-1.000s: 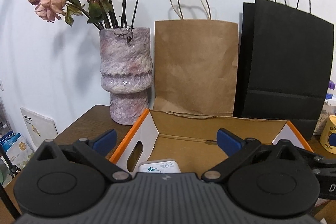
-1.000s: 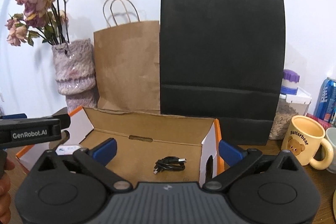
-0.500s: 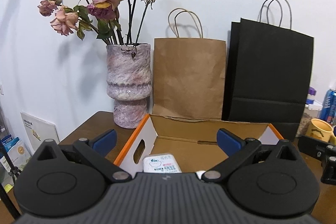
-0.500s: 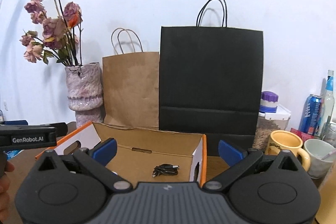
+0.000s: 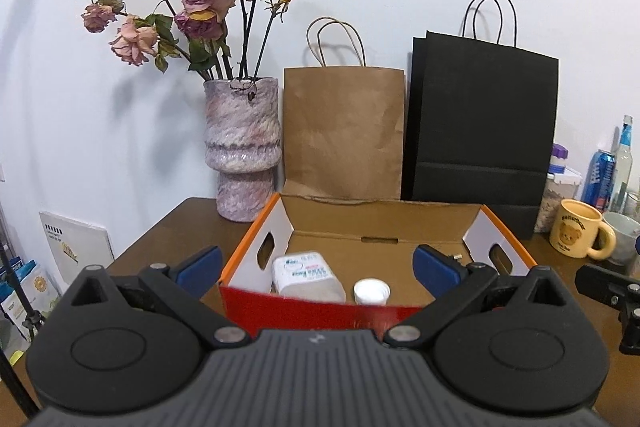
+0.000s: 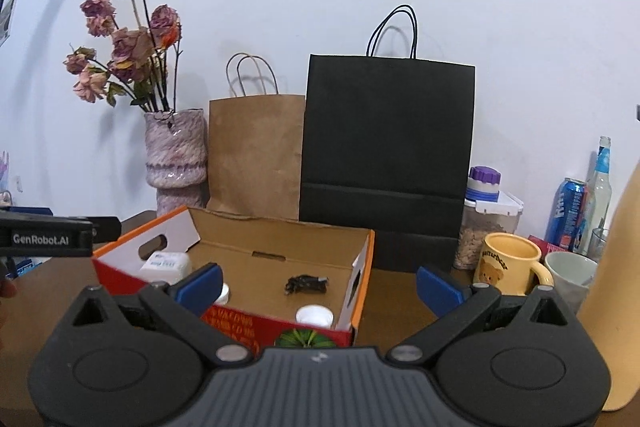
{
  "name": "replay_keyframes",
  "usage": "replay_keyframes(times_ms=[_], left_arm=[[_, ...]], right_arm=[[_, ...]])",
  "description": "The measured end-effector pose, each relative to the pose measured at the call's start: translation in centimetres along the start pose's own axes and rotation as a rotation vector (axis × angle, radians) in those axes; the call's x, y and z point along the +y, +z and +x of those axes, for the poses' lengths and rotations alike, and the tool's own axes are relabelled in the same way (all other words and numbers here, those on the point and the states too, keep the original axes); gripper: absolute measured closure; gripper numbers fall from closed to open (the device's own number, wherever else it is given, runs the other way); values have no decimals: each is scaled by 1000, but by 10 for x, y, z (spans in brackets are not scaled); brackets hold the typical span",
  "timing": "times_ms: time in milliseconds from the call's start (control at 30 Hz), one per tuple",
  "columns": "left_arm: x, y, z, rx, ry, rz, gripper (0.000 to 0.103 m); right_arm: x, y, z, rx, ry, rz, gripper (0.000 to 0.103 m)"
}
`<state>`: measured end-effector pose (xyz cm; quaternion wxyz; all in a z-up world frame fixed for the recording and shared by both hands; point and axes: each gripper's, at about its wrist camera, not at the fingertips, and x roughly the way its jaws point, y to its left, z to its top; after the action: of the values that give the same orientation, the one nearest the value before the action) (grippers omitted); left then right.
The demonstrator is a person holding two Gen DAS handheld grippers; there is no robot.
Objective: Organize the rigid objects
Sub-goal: 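Withdraw both grippers from the box back toward the table, then grasp the green spray bottle with the right gripper while the left gripper grasps the white plug adapter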
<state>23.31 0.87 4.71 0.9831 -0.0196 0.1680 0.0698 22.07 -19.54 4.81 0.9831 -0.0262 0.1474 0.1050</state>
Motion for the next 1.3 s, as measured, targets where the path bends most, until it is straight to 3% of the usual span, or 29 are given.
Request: replay_keyframes(times_ms=[667, 1000, 1300], left_arm=[[21, -50, -56, 89, -16, 65, 0], [28, -72, -59, 115, -37, 69, 0], [33, -76, -54, 132, -52, 56, 0]], right_arm=[[18, -65, -52, 142, 44, -61, 0], [22, -92, -58, 194, 40, -34, 0], [20, -96, -47, 203, 9, -31, 2]])
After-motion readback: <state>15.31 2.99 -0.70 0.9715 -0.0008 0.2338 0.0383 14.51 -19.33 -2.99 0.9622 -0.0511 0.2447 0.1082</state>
